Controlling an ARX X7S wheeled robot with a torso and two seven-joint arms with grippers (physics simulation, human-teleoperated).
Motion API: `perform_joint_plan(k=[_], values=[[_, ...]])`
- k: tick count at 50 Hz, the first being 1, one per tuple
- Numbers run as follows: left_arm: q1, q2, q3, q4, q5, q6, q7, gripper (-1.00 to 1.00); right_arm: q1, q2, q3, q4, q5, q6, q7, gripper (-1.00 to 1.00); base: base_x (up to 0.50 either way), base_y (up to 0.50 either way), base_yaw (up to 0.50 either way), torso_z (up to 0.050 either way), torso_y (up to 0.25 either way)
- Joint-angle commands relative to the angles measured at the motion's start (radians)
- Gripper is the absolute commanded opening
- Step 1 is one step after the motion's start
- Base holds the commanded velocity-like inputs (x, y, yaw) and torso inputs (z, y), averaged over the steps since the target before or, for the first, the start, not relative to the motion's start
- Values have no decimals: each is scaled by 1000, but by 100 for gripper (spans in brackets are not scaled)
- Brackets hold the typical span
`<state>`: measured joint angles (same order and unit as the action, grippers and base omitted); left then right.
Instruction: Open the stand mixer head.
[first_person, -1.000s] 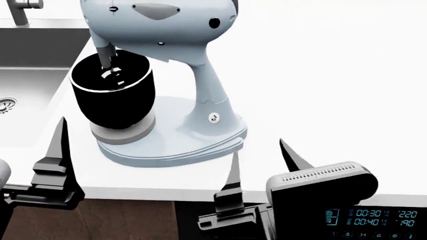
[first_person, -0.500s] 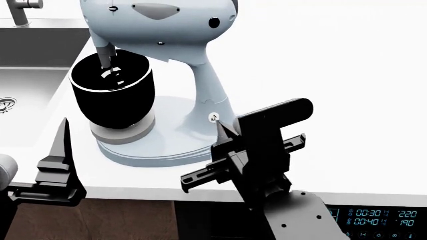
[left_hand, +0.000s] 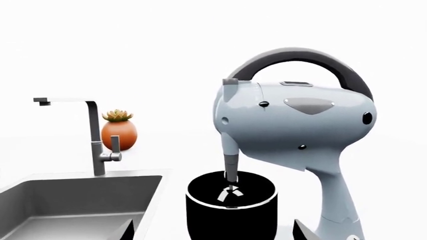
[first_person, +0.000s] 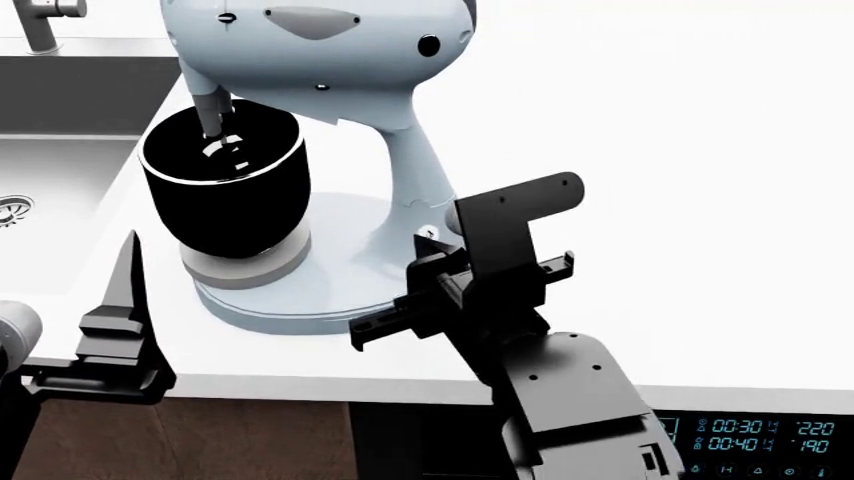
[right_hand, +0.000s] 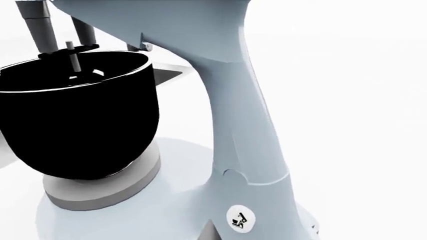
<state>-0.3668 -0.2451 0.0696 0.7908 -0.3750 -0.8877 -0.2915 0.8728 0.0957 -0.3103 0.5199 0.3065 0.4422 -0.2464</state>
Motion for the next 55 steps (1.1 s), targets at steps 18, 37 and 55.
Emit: perform_joint_plan(k=[18,37,55], values=[[-6,-10,-11,27,-27,-14,-18,100,177,-71,-48,515,-44,-255,-25,-100,4,0,1,0,0],[4,-20,12,21,-22,4,-26,100,-652,344,87,-1183,207,100,319,-100,12,3,9,0,0],[55,-35,-34,174,-97,-103,-67,100,-695,363,-25,-1157,-42,-44,365,-100,0,0,0,0,0]])
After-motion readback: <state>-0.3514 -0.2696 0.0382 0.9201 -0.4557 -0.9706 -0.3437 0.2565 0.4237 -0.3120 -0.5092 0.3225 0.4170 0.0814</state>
